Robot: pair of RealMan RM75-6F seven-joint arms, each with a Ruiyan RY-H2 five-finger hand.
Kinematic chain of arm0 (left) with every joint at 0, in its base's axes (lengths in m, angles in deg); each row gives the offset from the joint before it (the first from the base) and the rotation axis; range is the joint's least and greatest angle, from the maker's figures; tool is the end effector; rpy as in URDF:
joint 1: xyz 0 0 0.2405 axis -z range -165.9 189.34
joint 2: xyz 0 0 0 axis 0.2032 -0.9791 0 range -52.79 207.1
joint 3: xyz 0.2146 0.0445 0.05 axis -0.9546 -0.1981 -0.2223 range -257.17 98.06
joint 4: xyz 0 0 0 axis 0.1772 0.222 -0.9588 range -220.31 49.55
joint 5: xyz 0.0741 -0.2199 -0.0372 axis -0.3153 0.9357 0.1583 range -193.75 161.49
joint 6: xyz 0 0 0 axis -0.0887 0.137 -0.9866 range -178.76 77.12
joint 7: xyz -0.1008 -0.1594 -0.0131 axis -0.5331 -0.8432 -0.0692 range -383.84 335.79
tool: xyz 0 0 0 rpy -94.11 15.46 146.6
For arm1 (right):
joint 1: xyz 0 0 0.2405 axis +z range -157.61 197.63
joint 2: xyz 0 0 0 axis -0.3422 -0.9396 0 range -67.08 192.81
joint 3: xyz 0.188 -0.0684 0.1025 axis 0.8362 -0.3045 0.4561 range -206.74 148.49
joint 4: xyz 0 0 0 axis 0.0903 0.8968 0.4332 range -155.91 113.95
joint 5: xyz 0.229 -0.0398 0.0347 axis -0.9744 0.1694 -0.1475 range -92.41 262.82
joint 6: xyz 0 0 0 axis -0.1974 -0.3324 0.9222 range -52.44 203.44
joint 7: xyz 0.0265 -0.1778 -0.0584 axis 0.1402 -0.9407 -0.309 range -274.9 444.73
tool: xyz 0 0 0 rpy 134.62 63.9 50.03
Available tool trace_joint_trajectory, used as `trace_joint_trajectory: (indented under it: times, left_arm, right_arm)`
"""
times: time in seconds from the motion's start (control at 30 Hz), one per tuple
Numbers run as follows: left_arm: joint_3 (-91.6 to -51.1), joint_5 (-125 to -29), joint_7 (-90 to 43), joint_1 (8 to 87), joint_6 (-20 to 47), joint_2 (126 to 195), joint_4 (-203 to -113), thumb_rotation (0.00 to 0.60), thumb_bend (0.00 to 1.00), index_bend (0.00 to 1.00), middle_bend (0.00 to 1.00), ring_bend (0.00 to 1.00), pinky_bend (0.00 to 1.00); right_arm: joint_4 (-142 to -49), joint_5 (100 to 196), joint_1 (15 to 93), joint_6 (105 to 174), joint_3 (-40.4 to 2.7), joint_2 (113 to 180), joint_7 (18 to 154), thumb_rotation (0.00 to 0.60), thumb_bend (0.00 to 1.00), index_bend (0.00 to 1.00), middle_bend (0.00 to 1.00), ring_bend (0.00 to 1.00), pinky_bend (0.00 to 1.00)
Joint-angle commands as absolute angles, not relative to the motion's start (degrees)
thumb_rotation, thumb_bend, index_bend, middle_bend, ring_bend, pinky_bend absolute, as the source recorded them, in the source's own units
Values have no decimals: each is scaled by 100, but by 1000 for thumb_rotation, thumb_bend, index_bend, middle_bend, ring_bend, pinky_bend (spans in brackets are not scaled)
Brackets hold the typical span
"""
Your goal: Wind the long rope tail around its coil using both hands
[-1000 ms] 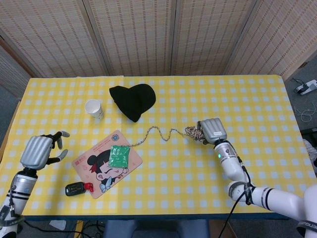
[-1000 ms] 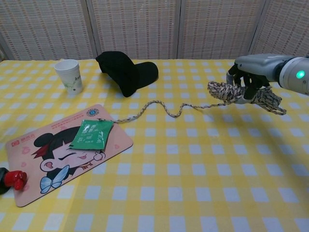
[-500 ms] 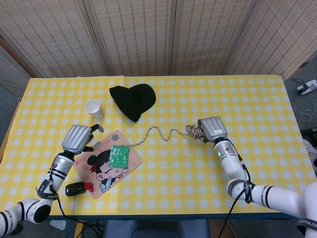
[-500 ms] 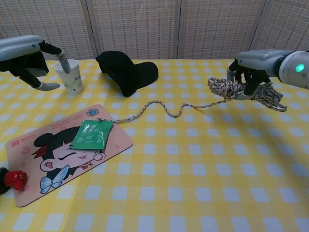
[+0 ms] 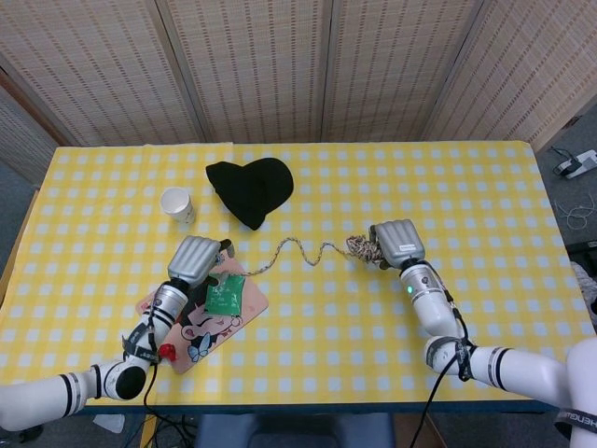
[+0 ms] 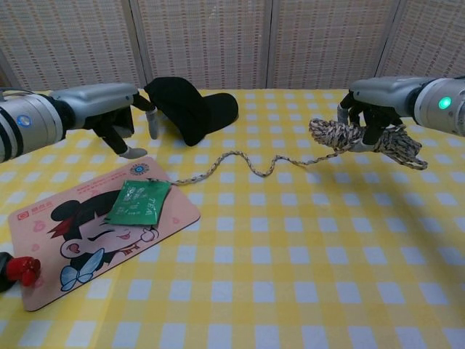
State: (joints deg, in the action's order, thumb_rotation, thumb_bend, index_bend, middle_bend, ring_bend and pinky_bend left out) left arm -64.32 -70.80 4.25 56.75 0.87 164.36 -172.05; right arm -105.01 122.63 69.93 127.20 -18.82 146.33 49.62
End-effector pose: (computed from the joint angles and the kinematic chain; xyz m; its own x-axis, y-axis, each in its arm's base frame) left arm -0.0970 0.3911 -0.0457 0.4712 0.2557 0.8442 0.8618 -0.3372 -0.3788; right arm -0.1513 -0.4113 -0.0307 0.5557 -0.3320 0.7622 -0.8306 -0.1811 0.5266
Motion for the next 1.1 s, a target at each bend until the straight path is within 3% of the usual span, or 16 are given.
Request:
trace_joint_trajectory:
  times: [0.03, 0.53, 1.1]
  left_arm:
    - [-6495, -6838, 668, 5857, 113, 16669, -17080, 600, 315, 554, 1000, 1000, 1000]
    - [-6526, -5987, 1290, 6467, 124, 17498, -16261, 600, 316, 605, 1000, 1000, 1000]
    - [-6715, -5224, 1650, 6666, 29, 17827, -15646, 600, 315, 610, 1000, 1000, 1000]
  right_arm:
    - [-10497, 12261, 7011, 12714, -1893, 14655, 4980, 600, 1000, 740, 583, 547, 763]
    - [-10396, 12281, 7048, 12704, -1987, 14705, 5093, 600, 1000, 742, 583, 554, 763]
    - [-10204, 12341, 7075, 12565, -2057, 14775, 5251, 600, 1000, 742, 583, 559, 763]
